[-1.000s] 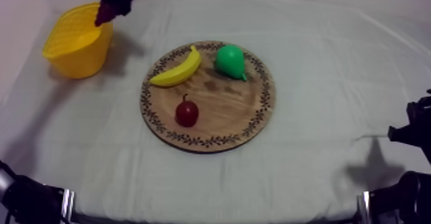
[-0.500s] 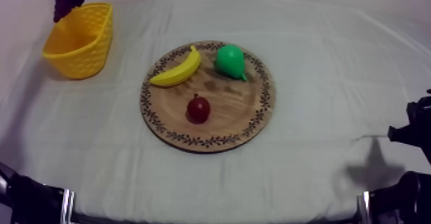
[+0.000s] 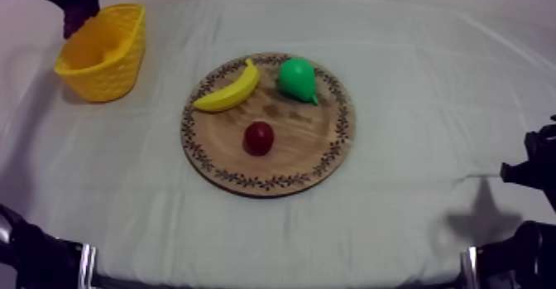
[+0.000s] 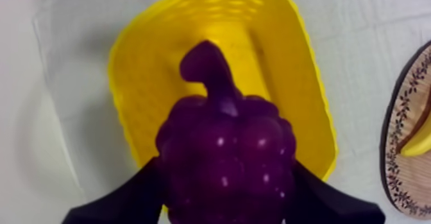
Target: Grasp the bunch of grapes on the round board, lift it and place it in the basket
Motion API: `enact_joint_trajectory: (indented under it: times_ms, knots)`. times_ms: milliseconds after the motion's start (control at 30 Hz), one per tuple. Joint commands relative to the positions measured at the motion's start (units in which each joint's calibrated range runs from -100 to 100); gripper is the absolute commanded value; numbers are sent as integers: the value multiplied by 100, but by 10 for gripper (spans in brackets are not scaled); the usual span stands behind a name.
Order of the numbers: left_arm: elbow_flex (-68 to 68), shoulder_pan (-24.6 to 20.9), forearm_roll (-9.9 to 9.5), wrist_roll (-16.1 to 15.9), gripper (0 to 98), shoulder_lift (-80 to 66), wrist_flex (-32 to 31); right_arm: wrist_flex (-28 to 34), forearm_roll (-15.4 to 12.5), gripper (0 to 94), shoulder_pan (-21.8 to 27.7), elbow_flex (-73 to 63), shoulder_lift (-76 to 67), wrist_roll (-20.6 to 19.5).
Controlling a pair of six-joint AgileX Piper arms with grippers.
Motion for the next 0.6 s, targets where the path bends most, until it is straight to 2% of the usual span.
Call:
enact_joint_trajectory:
  times_ms: [0,367,567]
  knots:
    - [-49,-1,15,20,531,234,2,-2,-1,3,-1,-5,1,0]
    - [-460,21,177,201,546,1195,-11,-2,-1,3,-1,-5,1,0]
    - [-542,1,247,516,690,1436,-6,-2,-1,3,-1,-5,1,0]
